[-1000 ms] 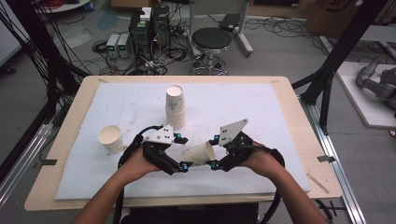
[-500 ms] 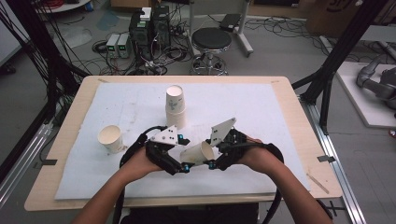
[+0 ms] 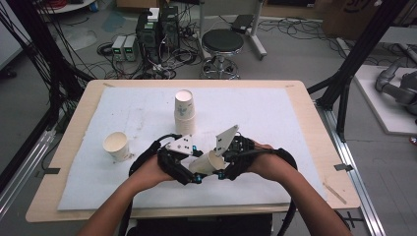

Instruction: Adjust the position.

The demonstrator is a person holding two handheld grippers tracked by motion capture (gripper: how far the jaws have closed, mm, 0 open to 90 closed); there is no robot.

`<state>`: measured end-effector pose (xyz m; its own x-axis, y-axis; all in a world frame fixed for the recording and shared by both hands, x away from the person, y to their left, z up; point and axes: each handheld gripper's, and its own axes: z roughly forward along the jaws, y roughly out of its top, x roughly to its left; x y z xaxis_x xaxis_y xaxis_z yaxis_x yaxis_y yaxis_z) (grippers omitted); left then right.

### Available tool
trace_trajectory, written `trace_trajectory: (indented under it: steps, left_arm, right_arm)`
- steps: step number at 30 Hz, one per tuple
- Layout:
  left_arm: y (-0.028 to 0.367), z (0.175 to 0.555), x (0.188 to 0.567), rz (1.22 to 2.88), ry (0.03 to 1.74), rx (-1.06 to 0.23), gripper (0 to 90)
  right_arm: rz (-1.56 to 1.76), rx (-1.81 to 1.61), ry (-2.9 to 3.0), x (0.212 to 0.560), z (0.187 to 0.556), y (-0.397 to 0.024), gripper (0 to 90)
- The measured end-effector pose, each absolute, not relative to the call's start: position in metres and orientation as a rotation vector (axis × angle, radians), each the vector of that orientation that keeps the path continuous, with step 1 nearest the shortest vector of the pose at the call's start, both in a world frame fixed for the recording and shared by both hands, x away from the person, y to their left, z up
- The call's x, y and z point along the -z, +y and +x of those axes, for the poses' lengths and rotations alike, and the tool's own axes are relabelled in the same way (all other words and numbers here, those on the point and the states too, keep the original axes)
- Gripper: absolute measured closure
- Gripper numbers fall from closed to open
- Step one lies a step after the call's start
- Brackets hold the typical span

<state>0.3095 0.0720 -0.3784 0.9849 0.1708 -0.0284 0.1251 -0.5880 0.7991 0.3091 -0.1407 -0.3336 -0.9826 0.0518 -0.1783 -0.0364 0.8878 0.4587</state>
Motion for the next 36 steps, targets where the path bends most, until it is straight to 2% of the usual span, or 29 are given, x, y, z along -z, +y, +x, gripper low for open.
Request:
trace_trajectory:
  steps: [7, 17, 24, 29, 36]
  left_arm:
    - [0.069, 0.311, 0.382, 2.237, 0.202, -0.028, 34.9]
    - [0.069, 0.310, 0.389, 2.234, 0.193, 0.007, 37.0]
    - [0.078, 0.311, 0.396, 2.160, 0.249, 0.010, 36.1]
    - [0.086, 0.311, 0.401, 2.109, 0.303, -0.013, 35.4]
    - [0.109, 0.309, 0.412, 2.004, 0.412, -0.102, 35.4]
  right_arm:
    - [-0.019, -0.635, 2.883, 0.337, 0.308, -0.134, 32.5]
    - [-0.029, -0.655, 2.916, 0.339, 0.308, -0.132, 30.4]
    - [0.079, -0.934, 2.880, 0.338, 0.311, -0.145, 25.3]
    - [0.161, -1.120, 2.810, 0.336, 0.312, -0.162, 25.0]
    - [0.355, -1.275, 2.656, 0.349, 0.310, -0.193, 23.4]
